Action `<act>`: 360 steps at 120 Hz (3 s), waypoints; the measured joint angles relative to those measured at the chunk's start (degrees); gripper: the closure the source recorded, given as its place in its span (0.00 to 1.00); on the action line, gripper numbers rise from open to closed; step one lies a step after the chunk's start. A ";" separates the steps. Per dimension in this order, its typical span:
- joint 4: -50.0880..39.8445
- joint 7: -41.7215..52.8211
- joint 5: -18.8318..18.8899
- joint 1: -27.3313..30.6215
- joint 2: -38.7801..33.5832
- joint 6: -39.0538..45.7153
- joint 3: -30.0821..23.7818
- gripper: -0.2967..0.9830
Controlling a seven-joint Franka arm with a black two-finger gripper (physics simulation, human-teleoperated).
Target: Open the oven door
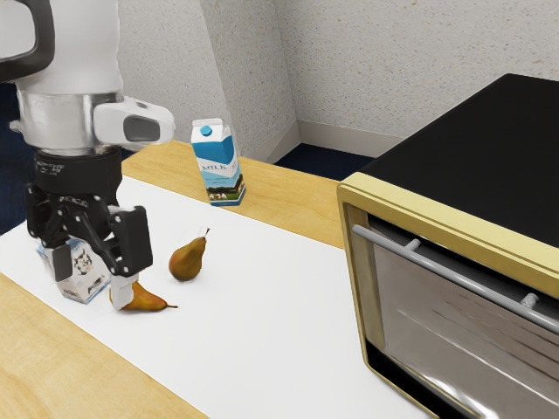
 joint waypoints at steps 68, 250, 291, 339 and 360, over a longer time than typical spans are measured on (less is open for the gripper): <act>-31.49 -20.66 0.71 -3.28 -32.22 23.34 4.97 0.23; -25.24 -39.88 -1.32 -15.72 -5.57 67.08 -2.92 0.23; -24.31 -61.75 1.43 -15.35 -2.46 70.78 -3.35 0.23; -23.71 -76.72 2.08 -15.34 -0.54 73.21 -3.35 0.23; -29.73 -80.48 1.64 -10.90 -6.58 74.02 -4.98 0.23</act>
